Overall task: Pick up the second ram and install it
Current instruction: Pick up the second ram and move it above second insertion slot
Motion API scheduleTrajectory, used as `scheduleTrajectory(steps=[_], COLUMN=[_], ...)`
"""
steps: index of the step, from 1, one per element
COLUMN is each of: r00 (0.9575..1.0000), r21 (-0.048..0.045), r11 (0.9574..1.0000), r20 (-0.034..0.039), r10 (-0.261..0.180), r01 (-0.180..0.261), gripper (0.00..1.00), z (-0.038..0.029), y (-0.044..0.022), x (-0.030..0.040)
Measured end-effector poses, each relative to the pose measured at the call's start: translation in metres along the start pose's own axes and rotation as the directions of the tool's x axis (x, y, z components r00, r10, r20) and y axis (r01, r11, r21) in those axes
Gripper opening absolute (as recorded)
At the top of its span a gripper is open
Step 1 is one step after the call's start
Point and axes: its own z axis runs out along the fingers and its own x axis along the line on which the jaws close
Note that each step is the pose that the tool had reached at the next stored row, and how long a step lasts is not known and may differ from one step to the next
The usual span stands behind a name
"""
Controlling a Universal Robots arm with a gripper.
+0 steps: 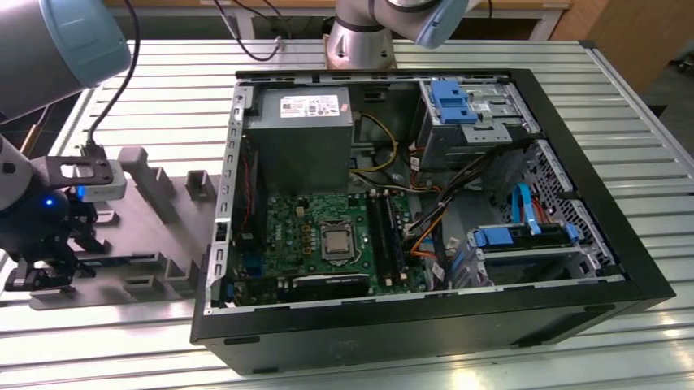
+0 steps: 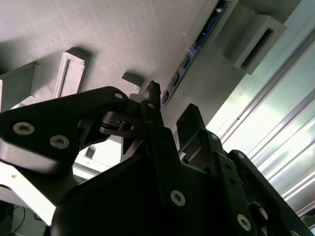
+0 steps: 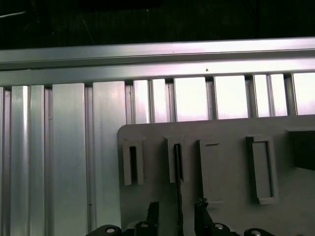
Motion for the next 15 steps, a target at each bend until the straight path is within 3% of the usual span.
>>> scheduleTrajectory(steps=[5,7,9,10,15], r00=[1.0000,1.0000,1.0000,1.0000,1.0000], r21=[0.0000,0.0000,0.0001,0.0000,0.0008], r11=[1.0000,1.0000,1.0000,1.0000,1.0000], r20=[0.0000,-0.0001,0.0000,-0.0001,0.0000], r10=[0.000,0.000,0.000,0.000,0.000], r01=[0.000,0.000,0.000,0.000,0.000], gripper=[0.41,0.34,0.34,0.27,0.27], z=[0.0000,0.0001,0.0001,0.0001,-0.0020], y=[0.0000,0.0000,0.0000,0.0000,0.0001], x=[0.0000,0.0000,0.0000,0.0000,-0.0001])
